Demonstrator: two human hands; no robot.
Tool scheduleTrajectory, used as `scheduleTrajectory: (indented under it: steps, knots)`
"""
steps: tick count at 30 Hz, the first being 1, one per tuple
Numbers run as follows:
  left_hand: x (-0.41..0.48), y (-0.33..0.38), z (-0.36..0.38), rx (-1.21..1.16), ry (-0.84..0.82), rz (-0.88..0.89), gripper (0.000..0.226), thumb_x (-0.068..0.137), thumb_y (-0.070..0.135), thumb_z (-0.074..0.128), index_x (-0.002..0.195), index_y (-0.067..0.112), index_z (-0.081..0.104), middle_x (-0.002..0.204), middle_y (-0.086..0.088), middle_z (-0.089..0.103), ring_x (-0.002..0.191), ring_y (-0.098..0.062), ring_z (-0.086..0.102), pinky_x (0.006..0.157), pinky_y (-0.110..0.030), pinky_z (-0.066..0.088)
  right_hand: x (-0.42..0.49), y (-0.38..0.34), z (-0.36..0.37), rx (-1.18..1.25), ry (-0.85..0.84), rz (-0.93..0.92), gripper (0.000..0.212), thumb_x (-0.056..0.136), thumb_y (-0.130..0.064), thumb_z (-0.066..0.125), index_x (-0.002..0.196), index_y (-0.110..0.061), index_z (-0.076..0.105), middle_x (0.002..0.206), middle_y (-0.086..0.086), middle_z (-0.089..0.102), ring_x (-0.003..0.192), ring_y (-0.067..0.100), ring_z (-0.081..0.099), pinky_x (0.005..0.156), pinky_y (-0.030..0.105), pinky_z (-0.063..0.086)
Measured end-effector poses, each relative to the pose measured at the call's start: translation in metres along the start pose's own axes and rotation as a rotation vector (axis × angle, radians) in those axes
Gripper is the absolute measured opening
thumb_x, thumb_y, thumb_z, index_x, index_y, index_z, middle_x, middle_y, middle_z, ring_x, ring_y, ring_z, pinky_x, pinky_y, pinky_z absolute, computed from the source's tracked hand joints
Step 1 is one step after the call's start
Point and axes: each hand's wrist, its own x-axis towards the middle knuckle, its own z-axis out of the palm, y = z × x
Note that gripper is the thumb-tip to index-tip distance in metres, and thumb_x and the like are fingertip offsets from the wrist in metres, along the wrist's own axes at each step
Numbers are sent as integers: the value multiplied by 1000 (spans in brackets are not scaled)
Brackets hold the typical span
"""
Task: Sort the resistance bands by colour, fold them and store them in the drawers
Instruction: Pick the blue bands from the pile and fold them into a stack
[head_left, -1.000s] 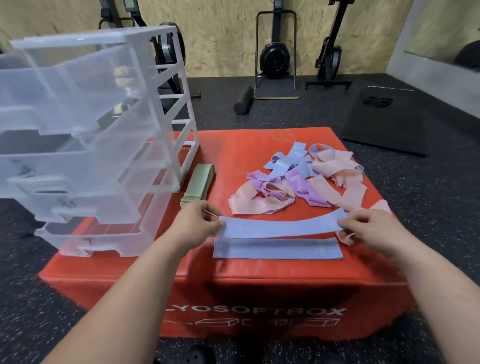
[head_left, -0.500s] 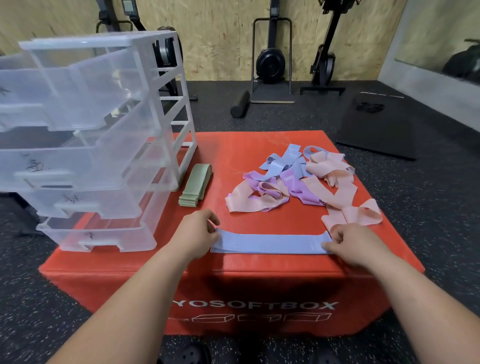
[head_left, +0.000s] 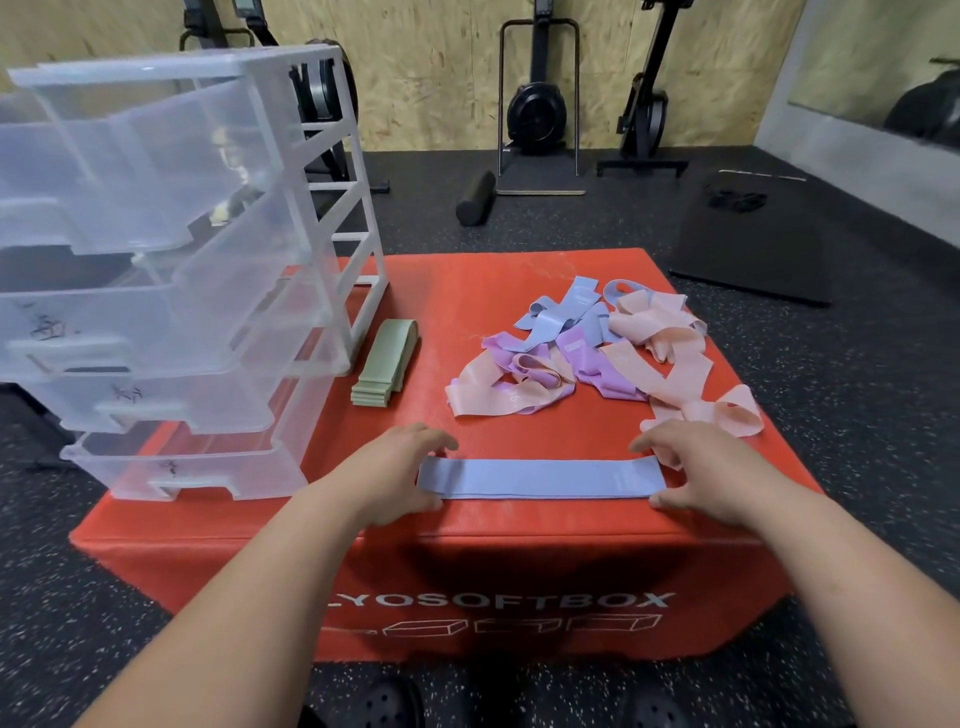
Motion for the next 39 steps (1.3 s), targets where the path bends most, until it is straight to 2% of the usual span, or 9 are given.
scheduleTrajectory:
  steps: [3, 7, 11, 16, 22, 24, 28, 32, 39]
  knots:
    - [0, 0, 1, 11, 33, 2, 71, 76, 36, 90, 140, 37, 59, 130, 14, 63, 118, -13, 59, 100, -36, 52, 4, 7, 5, 27, -26, 18, 64, 70, -33, 93, 128, -41, 65, 131, -14, 65, 106, 3, 63, 92, 25, 51]
    - [0, 0, -2, 21, 47, 8, 63, 78, 34, 89, 135, 34, 64, 124, 12, 66, 111, -14, 63, 95, -38, 54, 7, 11, 5, 29, -5, 16, 58, 71, -33, 93, 122, -42, 67, 102, -21, 63, 83, -10, 56, 77, 16, 43]
    - [0, 0, -2, 30, 33, 7, 66, 76, 41, 87, 136, 38, 61, 125, 15, 64, 112, -11, 61, 96, -36, 54, 8, 11, 4, 55, -5, 10, 59, 69, -34, 95, 122, -40, 69, 98, -21, 62, 84, -9, 56, 80, 17, 48]
    - [0, -1, -1, 35, 44, 12, 67, 77, 42, 87, 138, 40, 59, 125, 17, 63, 113, -10, 58, 97, -37, 54, 7, 12, 4, 100, -5, 25, 55, 70, -32, 95, 116, -45, 68, 91, -25, 59, 80, -14, 54, 68, 5, 36]
    - [3, -6, 1, -40, 89, 41, 67, 82, 59, 83, 141, 40, 57, 127, 18, 60, 116, -5, 53, 100, -31, 50, 12, 5, -3, 64, 49, 5, 56, 68, -47, 93, 119, -46, 68, 97, -18, 63, 84, -4, 56, 77, 24, 48]
    - [8, -4, -1, -72, 144, 40, 64, 85, 56, 81, 141, 37, 59, 130, 16, 60, 119, -5, 52, 100, -27, 47, 20, 0, -5, 97, 114, -21, 50, 73, -47, 91, 119, -44, 70, 93, -22, 60, 84, -4, 56, 73, 20, 43]
    - [29, 1, -6, -118, 237, 16, 62, 85, 56, 81, 141, 35, 61, 131, 12, 61, 124, -12, 53, 105, -35, 48, 49, -18, -8, 204, 243, -24, 36, 83, -43, 84, 117, -42, 71, 102, -28, 62, 88, 0, 61, 71, 11, 38]
    - [57, 1, -7, -129, 288, -5, 60, 85, 49, 82, 139, 33, 62, 130, 9, 62, 124, -19, 55, 106, -39, 48, 94, -43, -6, 312, 399, -2, 26, 90, -41, 77, 115, -38, 73, 111, -19, 71, 91, 6, 63, 82, 31, 49]
    - [88, 1, -1, -162, 365, -53, 50, 88, 41, 75, 136, 33, 62, 126, 9, 62, 118, -20, 57, 98, -41, 51, 183, -80, -14, 211, 286, 44, 48, 79, -65, 62, 115, -35, 74, 114, -13, 69, 106, 15, 60, 87, 38, 52]
